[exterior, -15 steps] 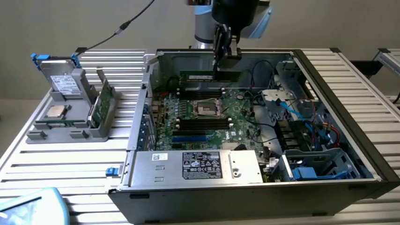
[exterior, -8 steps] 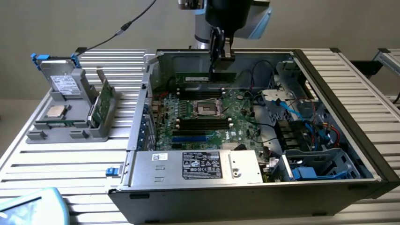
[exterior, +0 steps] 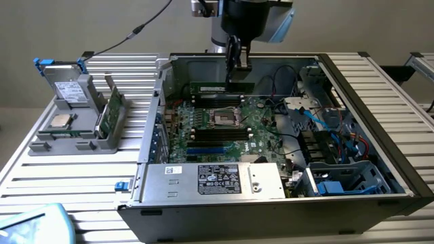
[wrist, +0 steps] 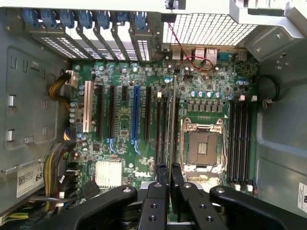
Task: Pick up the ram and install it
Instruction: 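Pick up the ram and move it above insertion slot, then insert the ram into the slot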
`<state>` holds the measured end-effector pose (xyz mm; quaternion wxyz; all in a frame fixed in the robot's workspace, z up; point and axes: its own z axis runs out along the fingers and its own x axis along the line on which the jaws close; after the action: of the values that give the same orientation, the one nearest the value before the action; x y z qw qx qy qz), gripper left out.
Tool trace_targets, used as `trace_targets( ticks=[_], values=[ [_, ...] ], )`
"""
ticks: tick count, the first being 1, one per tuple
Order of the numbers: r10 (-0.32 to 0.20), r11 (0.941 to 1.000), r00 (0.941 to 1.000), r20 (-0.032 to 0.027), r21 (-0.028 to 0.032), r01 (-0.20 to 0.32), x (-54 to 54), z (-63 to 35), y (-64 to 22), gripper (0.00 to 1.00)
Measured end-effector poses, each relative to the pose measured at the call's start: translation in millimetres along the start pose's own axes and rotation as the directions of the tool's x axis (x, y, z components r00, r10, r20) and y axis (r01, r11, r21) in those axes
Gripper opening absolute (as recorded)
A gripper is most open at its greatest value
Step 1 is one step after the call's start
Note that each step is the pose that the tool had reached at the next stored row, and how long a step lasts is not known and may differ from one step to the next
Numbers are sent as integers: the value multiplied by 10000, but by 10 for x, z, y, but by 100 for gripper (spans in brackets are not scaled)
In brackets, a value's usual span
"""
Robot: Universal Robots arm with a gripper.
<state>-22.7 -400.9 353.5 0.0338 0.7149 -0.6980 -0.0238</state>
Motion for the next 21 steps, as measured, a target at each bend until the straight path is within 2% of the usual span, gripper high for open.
trace_targets(
  ticks=[9,21],
  values=[
    [445,9990,9990,32,-8,-445,-22,140,-36,14],
    [448,9990,9990,29,-8,-448,-35,145,-41,14]
  ],
)
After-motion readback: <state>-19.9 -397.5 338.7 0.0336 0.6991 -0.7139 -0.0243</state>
